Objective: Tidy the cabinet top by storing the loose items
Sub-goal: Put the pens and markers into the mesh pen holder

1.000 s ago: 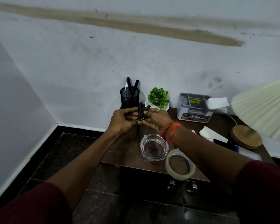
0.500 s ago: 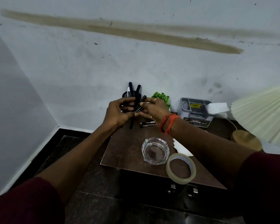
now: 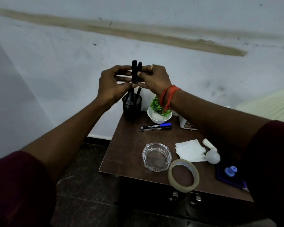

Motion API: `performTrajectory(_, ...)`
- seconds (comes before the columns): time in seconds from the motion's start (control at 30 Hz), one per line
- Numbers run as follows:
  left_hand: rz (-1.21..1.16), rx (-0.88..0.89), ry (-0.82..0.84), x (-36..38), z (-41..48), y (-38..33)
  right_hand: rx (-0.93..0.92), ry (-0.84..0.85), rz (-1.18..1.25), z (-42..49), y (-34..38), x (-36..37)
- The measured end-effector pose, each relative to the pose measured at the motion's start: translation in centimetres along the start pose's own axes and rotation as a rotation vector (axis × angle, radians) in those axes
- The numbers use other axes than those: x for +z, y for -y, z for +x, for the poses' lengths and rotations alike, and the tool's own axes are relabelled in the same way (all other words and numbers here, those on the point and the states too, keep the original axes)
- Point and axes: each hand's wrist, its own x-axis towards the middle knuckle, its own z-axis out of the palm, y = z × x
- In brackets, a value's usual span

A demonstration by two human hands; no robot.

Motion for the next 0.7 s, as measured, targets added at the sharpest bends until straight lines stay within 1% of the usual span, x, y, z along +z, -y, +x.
performTrajectory(0.2, -0.031, 0.033, -0.062, 0.5, 1.6, -0.1, -0.166, -0.08, -0.215, 1.7, 0.4, 0.0)
performTrajectory(0.5, -0.039, 0.042, -0.043, 2.0, 2.7, 3.0, -0.234, -0.03, -0.373, 2.7, -1.6, -0.5)
performTrajectory(0.7, -0.02, 0.055, -0.054, 2.8, 2.7, 5.2, -0.244, -0.009, -0.374, 3.0, -3.4, -0.3)
